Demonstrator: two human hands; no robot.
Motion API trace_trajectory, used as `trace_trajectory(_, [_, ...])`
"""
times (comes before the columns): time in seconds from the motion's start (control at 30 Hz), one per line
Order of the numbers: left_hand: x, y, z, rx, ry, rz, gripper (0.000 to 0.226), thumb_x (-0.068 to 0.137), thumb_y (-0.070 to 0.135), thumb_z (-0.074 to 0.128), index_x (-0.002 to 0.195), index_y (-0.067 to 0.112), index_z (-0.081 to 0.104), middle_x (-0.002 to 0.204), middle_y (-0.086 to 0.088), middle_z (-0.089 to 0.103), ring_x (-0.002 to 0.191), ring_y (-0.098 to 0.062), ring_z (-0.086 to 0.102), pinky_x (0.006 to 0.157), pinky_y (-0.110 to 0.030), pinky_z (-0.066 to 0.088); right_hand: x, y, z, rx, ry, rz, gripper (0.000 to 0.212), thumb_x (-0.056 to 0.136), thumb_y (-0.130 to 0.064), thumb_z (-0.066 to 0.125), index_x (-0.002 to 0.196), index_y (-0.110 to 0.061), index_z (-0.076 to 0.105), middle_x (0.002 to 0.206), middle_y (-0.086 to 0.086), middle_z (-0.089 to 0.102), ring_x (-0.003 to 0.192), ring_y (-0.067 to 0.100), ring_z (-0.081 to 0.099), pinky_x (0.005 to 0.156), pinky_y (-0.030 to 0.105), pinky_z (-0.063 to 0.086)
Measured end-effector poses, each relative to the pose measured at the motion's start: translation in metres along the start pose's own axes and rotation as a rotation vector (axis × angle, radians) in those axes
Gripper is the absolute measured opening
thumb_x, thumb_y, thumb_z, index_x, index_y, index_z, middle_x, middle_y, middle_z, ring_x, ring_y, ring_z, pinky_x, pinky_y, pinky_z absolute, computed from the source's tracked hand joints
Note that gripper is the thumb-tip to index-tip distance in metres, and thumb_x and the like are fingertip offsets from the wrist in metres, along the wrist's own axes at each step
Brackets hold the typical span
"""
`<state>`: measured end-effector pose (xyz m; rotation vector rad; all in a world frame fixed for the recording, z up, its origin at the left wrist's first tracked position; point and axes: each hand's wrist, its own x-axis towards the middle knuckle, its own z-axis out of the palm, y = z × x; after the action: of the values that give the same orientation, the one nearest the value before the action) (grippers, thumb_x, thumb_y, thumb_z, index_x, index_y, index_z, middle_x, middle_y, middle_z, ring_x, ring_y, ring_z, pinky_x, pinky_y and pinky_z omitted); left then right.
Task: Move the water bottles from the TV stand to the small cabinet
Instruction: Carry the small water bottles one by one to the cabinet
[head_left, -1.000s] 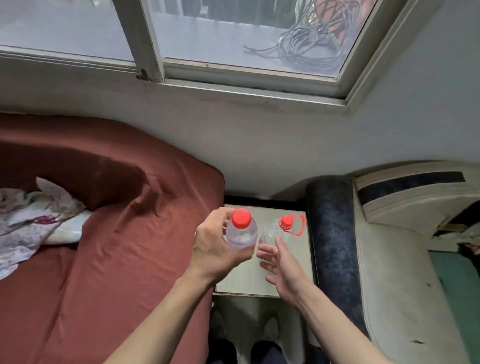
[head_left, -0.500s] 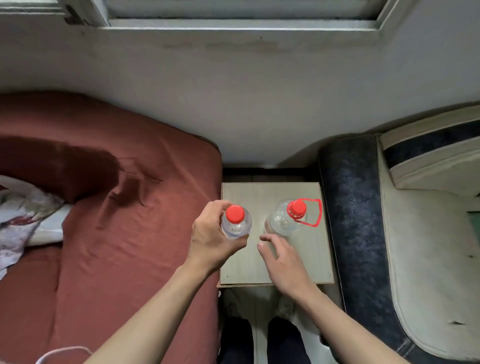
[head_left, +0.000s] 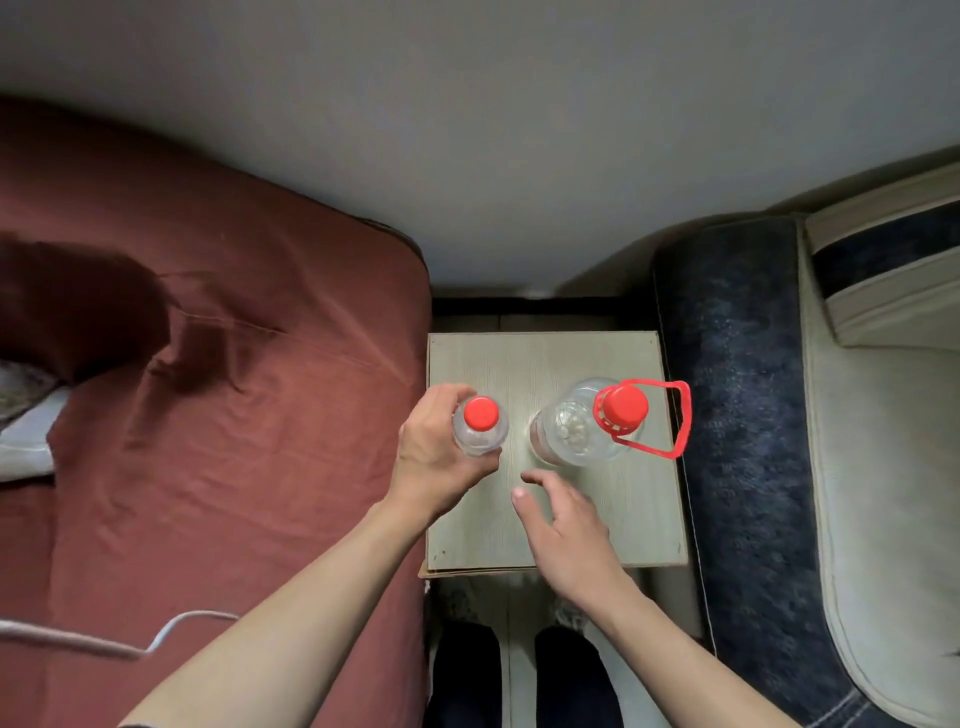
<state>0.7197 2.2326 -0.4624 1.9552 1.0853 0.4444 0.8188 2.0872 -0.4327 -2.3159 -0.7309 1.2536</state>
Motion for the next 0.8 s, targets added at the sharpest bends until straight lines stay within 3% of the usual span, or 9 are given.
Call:
trace_trajectory(0.2, [-0.002,-0.022,0.016,0.017,0.0,-0.042,0.052,0.062,0.026,0.087,0.107,0.023,0.061,0.1,0.01,0.062,0.091,-0.013,0.063,0.079,-0.036,0.054,0.014,0.013,-0.007,-0.016,-0.01,0.024,0.04,0.097,-0.053,0.041,0.132,-0.034,0.05,0.137,-0.008,0.054,0.129,0.018,0.045,0.111,0.047,0.031])
trace_trajectory(0.47, [-0.008,-0.024,0.017,0.03,-0.022,-0.032,0.055,0.065,0.016,0.087,0.114,0.015,0.061,0.106,0.006,0.061,0.097,-0.019,0.061,0.083,-0.04,0.053,0.011,0.007,-0.011,0.023,-0.012,0.028,0.04,0.097,-0.053,0.04,0.131,-0.034,0.051,0.135,-0.009,0.055,0.129,0.015,0.045,0.111,0.048,0.031])
trace_trajectory(0.8, [-0.027,-0.008,-0.024,0.239,-0.056,-0.036,0.07,0.068,0.032,0.086,0.13,0.02,0.056,0.129,0.005,0.059,0.116,-0.019,0.054,0.088,-0.024,0.042,-0.015,-0.038,-0.028,0.101,0.001,-0.085,0.037,0.096,-0.055,0.041,0.126,-0.035,0.053,0.131,-0.016,0.053,0.128,0.007,0.044,0.111,0.047,0.033])
